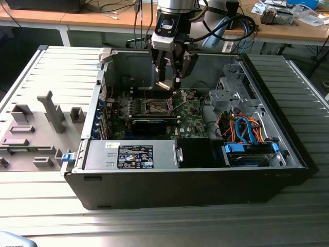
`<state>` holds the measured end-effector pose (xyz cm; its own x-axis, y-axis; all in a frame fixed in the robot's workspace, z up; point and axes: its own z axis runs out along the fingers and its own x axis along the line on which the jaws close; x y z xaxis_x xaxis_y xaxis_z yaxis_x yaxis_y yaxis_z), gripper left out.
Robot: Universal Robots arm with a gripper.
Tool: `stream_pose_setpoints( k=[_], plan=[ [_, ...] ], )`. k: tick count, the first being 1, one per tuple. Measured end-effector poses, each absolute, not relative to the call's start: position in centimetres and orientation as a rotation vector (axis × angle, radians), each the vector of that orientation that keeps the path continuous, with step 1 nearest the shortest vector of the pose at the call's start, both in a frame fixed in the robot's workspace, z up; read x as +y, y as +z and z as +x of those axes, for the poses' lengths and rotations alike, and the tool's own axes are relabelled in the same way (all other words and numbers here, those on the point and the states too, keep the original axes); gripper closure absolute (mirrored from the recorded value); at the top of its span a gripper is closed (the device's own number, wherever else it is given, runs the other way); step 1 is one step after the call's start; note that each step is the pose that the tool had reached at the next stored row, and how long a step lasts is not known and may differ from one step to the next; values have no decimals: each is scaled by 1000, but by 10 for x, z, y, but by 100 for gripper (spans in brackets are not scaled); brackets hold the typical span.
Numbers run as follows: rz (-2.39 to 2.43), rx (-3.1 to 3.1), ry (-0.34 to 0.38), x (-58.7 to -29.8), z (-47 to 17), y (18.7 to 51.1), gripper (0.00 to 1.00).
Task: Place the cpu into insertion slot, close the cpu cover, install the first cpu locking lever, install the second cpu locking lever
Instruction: 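Place the cpu into insertion slot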
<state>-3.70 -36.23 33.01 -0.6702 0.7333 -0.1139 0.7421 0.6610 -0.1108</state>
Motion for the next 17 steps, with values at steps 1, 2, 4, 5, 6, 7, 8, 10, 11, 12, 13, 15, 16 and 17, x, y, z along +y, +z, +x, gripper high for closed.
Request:
stream_pose_setpoints(
  k=[1,2,4,5,6,7,8,10,11,12,13,15,16,17],
  plan=[
    [1250,2808,-229,-362,-37,330,46],
    [1254,2806,-230,-362,-37,330,46],
    [1266,2799,-237,-362,-37,330,46],
    [1276,2790,-249,-362,-37,329,46],
    [1281,2786,-254,-362,-37,329,46],
    [1281,2786,-254,-362,-37,329,46],
    [1282,2785,-255,-362,-37,329,46],
    [1283,2784,-256,-362,-37,329,46],
    [1284,2784,-257,-362,-37,329,46],
    [1284,2783,-257,-362,-37,329,46],
    [1285,2783,-258,-362,-37,329,46],
    [1286,2782,-259,-362,-37,329,46],
    [1287,2781,-259,-362,-37,329,46],
    [1287,2781,-260,-362,-37,329,46]
  ],
)
